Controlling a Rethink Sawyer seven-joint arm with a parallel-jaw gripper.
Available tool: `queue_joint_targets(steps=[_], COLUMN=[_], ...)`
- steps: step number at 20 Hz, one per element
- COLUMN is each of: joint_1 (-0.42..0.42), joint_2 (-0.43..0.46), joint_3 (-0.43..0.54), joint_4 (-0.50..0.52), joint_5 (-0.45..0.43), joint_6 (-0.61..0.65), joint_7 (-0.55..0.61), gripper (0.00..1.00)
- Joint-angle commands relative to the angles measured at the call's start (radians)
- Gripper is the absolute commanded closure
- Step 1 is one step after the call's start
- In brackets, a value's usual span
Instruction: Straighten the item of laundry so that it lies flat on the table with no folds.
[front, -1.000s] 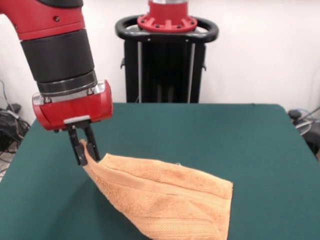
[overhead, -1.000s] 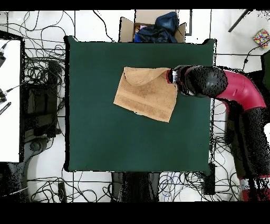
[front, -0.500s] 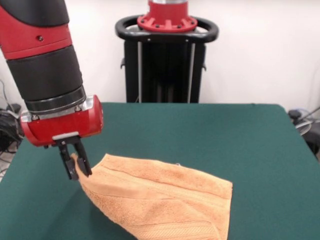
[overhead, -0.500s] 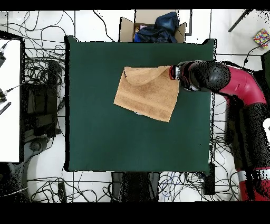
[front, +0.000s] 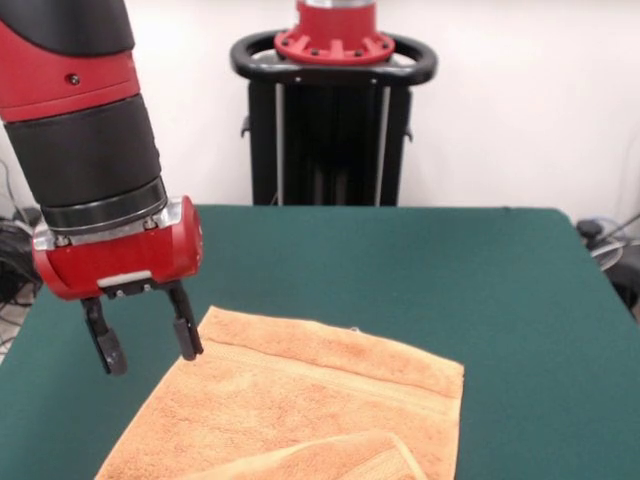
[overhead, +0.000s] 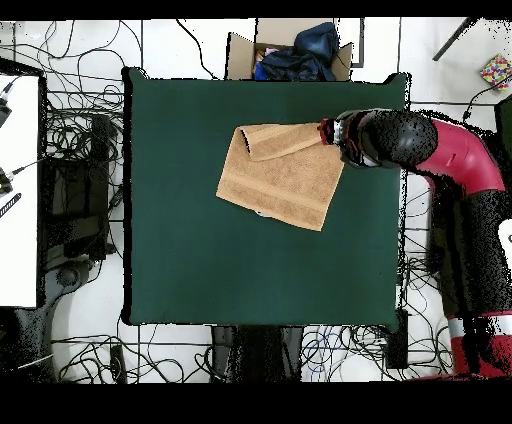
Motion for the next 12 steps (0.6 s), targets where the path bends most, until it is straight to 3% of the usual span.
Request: queue_joint_targets(steps=[1,6,12], joint_1=[0.044,0.043,0.056], joint_2=[-0.034,-0.069,-0.18], joint_3=[0.005,0.003,0.001], joint_4=[0.015,0.062,0.231], joint_5=[-0.043,-0.032,0.008], joint_6=[0.094,0.085,0.032], joint_7=[-0.166,-0.134,-0.005], gripper=[0.0,0.0,0.0])
